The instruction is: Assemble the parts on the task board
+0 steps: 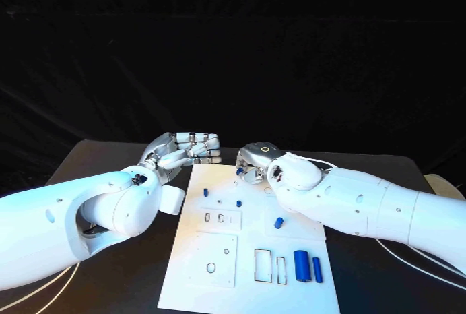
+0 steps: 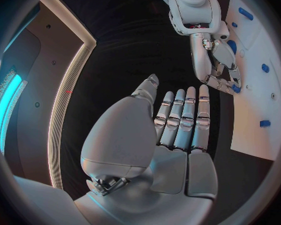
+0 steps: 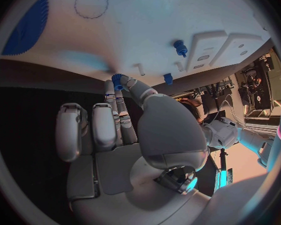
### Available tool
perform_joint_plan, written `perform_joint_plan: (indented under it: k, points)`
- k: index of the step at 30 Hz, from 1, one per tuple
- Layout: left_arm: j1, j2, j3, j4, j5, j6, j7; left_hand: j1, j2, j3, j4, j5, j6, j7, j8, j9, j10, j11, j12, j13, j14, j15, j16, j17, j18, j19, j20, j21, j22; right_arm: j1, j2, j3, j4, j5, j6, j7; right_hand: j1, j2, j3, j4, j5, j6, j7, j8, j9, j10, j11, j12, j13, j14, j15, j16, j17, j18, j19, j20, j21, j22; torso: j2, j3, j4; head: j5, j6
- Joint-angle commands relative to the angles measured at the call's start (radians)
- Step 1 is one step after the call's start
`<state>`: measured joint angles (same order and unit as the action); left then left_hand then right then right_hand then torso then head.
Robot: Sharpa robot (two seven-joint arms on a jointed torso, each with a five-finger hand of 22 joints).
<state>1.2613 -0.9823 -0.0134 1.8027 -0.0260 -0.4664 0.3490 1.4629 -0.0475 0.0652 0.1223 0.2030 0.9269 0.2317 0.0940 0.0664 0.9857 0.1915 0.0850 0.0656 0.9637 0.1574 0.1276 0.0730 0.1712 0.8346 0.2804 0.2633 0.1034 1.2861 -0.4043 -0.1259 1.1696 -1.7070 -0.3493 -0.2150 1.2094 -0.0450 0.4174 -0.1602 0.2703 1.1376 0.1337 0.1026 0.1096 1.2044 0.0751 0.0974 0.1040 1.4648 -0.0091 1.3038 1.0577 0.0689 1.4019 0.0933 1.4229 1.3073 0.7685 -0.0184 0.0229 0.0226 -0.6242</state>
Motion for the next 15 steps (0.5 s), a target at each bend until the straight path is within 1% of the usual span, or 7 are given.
perform_joint_plan:
  k: [1, 3, 5, 7, 8, 11, 15]
  points:
    - [0.002, 0.002, 0.001, 0.001, -0.005, 0.02, 0.001, 0.0, 0.008, 0.001, -0.006, -0.002, -0.006, 0.013, -0.006, -0.001, -0.004, 0.005, -0.005, -0.001, -0.002, 0.006, -0.007, -0.001, 0.013, 0.004, -0.001, 0.007, -0.001, -0.001, 0.002, 0.0, -0.002, -0.016, 0.012, -0.015, -0.008, -0.021, -0.002, 0.012, -0.004, -0.033, 0.008, -0.022, -0.006, -0.023, 0.004, -0.011, -0.004, 0.02, 0.007, 0.004, -0.008, -0.008, -0.006, 0.009, -0.006, -0.005, 0.0, 0.0003, -0.001, 0.001, 0.002]
    - [0.002, 0.001, 0.001, 0.0, -0.005, 0.02, 0.001, 0.0, 0.008, 0.001, -0.006, -0.002, -0.006, 0.013, -0.006, -0.001, -0.004, 0.005, -0.005, -0.001, -0.002, 0.006, -0.007, -0.001, 0.013, 0.004, -0.001, 0.007, -0.001, -0.001, 0.001, 0.0, 0.0, -0.016, 0.005, -0.018, -0.019, -0.039, -0.008, 0.019, 0.001, -0.063, 0.012, -0.037, -0.013, -0.043, 0.01, -0.019, -0.007, 0.017, 0.012, 0.001, -0.015, -0.007, -0.011, 0.013, -0.011, -0.012, 0.0, 0.0008, -0.0017, 0.003, 0.003]
    - [0.002, 0.001, 0.001, -0.001, -0.005, 0.019, 0.0, 0.0, 0.008, 0.001, -0.006, -0.002, -0.006, 0.013, -0.006, -0.001, -0.004, 0.005, -0.005, -0.001, -0.002, 0.006, -0.007, -0.001, 0.013, 0.004, -0.001, 0.007, -0.001, -0.001, -0.002, 0.0, 0.005, -0.016, -0.004, -0.02, -0.028, -0.057, -0.019, 0.026, 0.005, -0.087, 0.015, -0.041, -0.018, -0.061, 0.014, -0.023, -0.009, 0.014, 0.016, -0.003, -0.025, -0.004, -0.018, 0.018, -0.017, -0.02, 0.0, 0.0012, -0.0024, 0.003, 0.003]
    - [0.002, 0.0, 0.001, -0.003, -0.005, 0.019, 0.0, 0.0, 0.008, 0.001, -0.006, -0.002, -0.006, 0.013, -0.006, -0.001, -0.004, 0.005, -0.005, -0.001, -0.002, 0.006, -0.007, -0.001, 0.013, 0.004, -0.001, 0.007, -0.001, -0.001, -0.009, 0.0, 0.014, -0.016, -0.01, -0.021, -0.031, -0.07, -0.029, 0.032, 0.005, -0.114, 0.01, -0.042, -0.024, -0.073, 0.013, -0.021, -0.009, 0.012, 0.016, -0.007, -0.033, -0.002, -0.023, 0.02, -0.023, -0.027, -0.001, 0.0006, -0.0031, 0.002, 0.003]
    - [0.003, 0.0, 0.001, -0.003, -0.005, 0.019, 0.0, 0.0, 0.008, 0.001, -0.006, -0.002, -0.006, 0.013, -0.006, -0.001, -0.004, 0.005, -0.005, -0.001, -0.002, 0.006, -0.007, -0.001, 0.013, 0.004, -0.001, 0.007, -0.001, -0.001, -0.011, 0.0, 0.018, -0.016, -0.012, -0.021, -0.031, -0.072, -0.032, 0.034, 0.004, -0.118, 0.009, -0.042, -0.025, -0.075, 0.013, -0.02, -0.009, 0.011, 0.016, -0.007, -0.035, -0.002, -0.024, 0.02, -0.024, -0.028, -0.002, 0.0005, -0.0041, 0.003, 0.002]
    - [0.003, -0.001, 0.001, -0.007, -0.005, 0.019, 0.001, 0.0, 0.008, 0.001, -0.006, -0.002, -0.006, 0.013, -0.006, -0.001, -0.004, 0.005, -0.005, -0.001, -0.002, 0.006, -0.007, -0.001, 0.013, 0.004, -0.001, 0.007, -0.001, -0.001, -0.034, 0.0, 0.045, -0.016, -0.021, -0.024, -0.034, -0.079, -0.041, 0.039, 0.003, -0.124, 0.01, -0.04, -0.026, -0.078, 0.013, -0.017, -0.008, 0.011, 0.016, -0.008, -0.036, -0.002, -0.024, 0.021, -0.025, -0.028, -0.002, -0.0001, -0.004, 0.001, 0.004]
    - [0.003, -0.003, 0.001, -0.012, -0.005, 0.019, 0.001, 0.0, 0.008, 0.001, -0.006, -0.002, -0.006, 0.013, -0.006, -0.001, -0.004, 0.005, -0.005, -0.001, -0.002, 0.006, -0.007, -0.001, 0.013, 0.004, -0.001, 0.007, -0.001, 0.0, -0.092, 0.003, 0.109, -0.012, -0.038, -0.031, -0.031, -0.077, -0.047, 0.046, 0.009, -0.113, 0.01, -0.034, -0.023, -0.068, 0.011, -0.005, -0.003, 0.012, 0.014, -0.003, -0.031, -0.004, -0.019, 0.02, -0.021, -0.019, -0.006, 0.0005, -0.0073, 0.003, 0.003]
